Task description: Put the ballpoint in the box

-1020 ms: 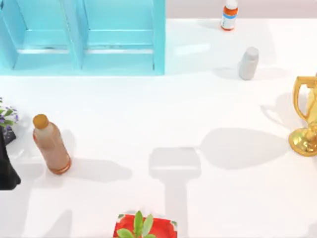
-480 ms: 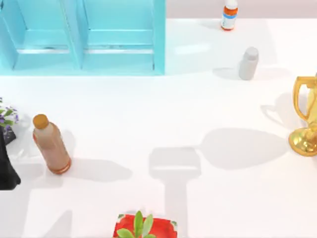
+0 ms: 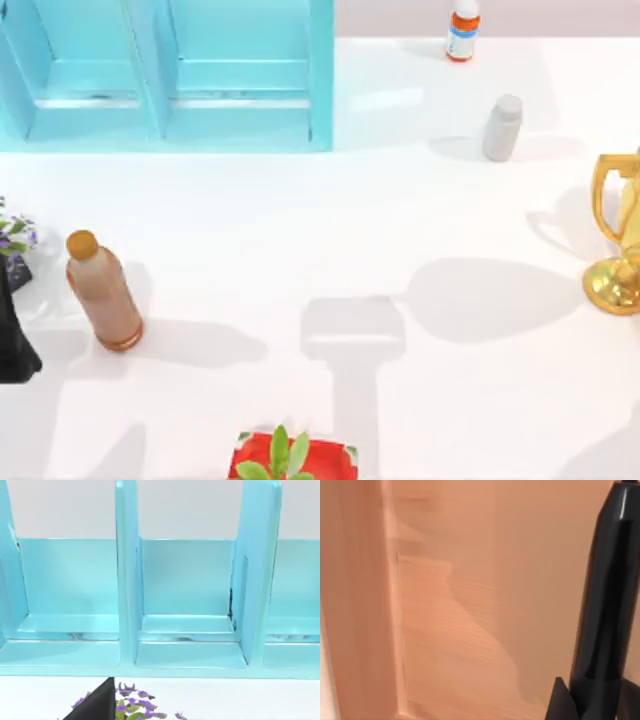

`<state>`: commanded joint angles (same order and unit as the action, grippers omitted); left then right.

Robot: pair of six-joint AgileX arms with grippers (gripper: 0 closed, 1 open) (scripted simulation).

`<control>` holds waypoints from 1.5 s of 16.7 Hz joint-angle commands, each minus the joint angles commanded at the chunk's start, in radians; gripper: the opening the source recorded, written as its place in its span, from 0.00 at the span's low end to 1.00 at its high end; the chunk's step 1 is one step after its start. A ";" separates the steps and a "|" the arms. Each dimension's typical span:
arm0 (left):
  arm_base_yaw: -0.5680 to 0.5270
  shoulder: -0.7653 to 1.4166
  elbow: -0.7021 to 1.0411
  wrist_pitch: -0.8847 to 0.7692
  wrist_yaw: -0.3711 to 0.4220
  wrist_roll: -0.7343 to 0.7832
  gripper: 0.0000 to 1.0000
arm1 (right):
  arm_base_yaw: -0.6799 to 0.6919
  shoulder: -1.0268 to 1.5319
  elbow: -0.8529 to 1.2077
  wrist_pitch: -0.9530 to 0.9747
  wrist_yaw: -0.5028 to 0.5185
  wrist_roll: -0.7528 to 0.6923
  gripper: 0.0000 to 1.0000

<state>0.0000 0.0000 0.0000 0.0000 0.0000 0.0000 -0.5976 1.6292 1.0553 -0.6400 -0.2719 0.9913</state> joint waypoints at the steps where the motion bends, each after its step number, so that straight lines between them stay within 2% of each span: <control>1: 0.000 0.000 0.000 0.000 0.000 0.000 1.00 | 0.000 0.004 -0.018 0.029 0.002 0.004 0.00; 6: 0.000 0.000 0.000 0.000 0.000 0.000 1.00 | -0.067 0.001 -0.077 0.098 0.011 -0.026 0.00; 10: 0.000 0.000 0.000 0.000 0.000 0.000 1.00 | -0.068 0.001 -0.077 0.098 0.011 -0.027 0.00; 23: 0.000 0.000 0.000 0.000 0.000 0.000 1.00 | -0.068 0.001 -0.077 0.098 0.011 -0.027 0.98; 25: 0.000 0.000 0.000 0.000 0.000 0.000 1.00 | -0.068 0.001 -0.077 0.098 0.011 -0.027 1.00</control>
<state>0.0000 0.0000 0.0000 0.0000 0.0000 0.0000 -0.6656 1.6304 0.9783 -0.5420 -0.2609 0.9644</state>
